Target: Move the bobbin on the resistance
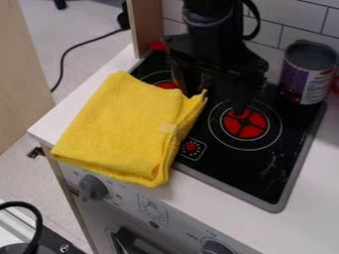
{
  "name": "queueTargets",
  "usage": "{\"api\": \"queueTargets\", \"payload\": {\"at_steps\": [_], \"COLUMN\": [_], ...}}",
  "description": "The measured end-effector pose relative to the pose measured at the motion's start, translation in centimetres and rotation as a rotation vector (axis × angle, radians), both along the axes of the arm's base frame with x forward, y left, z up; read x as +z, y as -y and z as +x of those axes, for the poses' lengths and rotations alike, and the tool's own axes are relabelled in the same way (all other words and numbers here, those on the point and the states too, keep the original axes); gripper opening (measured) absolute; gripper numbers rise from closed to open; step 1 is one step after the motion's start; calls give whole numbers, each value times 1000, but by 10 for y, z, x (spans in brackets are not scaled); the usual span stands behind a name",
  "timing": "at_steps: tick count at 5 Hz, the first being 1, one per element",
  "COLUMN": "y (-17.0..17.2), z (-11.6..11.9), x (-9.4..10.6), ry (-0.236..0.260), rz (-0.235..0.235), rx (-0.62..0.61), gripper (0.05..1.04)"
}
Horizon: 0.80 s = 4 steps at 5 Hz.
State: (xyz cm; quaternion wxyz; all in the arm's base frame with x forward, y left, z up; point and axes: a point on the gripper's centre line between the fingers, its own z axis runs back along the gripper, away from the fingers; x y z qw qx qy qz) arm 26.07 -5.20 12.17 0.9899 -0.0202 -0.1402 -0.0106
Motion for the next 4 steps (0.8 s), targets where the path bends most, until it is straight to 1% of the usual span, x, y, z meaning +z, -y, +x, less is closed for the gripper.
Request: {"api": "queueTargets", "payload": {"at_steps": [1,2,3,4], "y": [-1,13,24,28], "z": [-1,14,31,45], "x": [-6,-9,-7,-8], "ry": [-15,100,213,300], "rz": [3,-13,-59,-62], "rx": [5,41,154,226], "gripper": [999,999,999,999]}}
